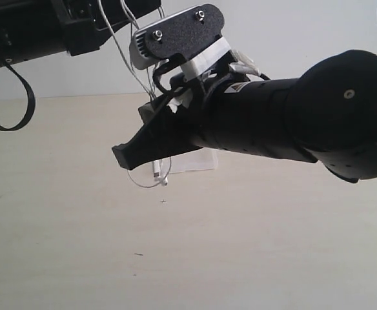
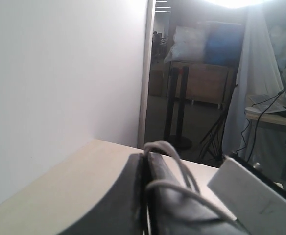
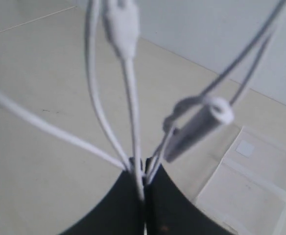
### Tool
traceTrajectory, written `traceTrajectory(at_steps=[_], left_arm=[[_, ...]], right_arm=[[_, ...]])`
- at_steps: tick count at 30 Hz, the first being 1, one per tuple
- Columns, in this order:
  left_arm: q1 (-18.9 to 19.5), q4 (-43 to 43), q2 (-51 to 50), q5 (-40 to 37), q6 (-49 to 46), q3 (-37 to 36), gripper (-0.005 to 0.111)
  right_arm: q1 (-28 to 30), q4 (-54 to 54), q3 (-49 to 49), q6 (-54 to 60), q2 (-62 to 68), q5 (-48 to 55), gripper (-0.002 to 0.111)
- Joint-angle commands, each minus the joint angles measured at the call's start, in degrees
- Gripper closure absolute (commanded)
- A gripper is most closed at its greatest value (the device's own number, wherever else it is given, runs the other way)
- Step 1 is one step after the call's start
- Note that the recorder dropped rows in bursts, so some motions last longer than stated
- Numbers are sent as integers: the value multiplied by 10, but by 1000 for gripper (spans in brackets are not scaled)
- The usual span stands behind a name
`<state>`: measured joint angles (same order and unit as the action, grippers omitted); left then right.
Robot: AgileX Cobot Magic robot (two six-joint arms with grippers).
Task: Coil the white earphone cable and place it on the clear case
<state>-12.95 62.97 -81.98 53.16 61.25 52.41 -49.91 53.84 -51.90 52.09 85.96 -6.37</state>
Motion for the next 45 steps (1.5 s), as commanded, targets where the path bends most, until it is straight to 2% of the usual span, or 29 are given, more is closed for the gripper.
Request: traceTrajectory(at_steps=[1, 5, 10, 16, 20, 28, 31, 35, 38, 45], left_arm=[[-3, 20, 24, -3, 14, 4, 107], [-3, 60, 52, -20, 63, 4, 107], [-3, 161, 66, -36, 172, 1, 107], [-3, 222, 68, -73, 228, -11, 107], [-3, 235, 63, -83, 238, -16, 107], [-3, 235, 34, -90, 249, -16, 106], [-3, 235, 29, -90, 249, -16, 96], [-3, 235, 29, -90, 249, -16, 68], [-3, 235, 29, -91, 260, -16, 51], [-3, 264, 29, -88, 302, -17, 48]], right_arm=[[-1, -2, -5, 6, 0, -63, 108], [1, 1, -5, 41, -1, -87, 108], [4, 10, -5, 92, -10, -152, 108], [38, 84, -5, 207, -50, -164, 108], [39, 72, -5, 225, -81, -147, 108], [39, 69, -41, 225, -89, -33, 108], [39, 69, -41, 225, -89, -41, 108], [39, 69, -41, 231, -89, -38, 108], [39, 69, -41, 233, -89, -45, 108], [39, 69, -41, 239, -89, -81, 108]])
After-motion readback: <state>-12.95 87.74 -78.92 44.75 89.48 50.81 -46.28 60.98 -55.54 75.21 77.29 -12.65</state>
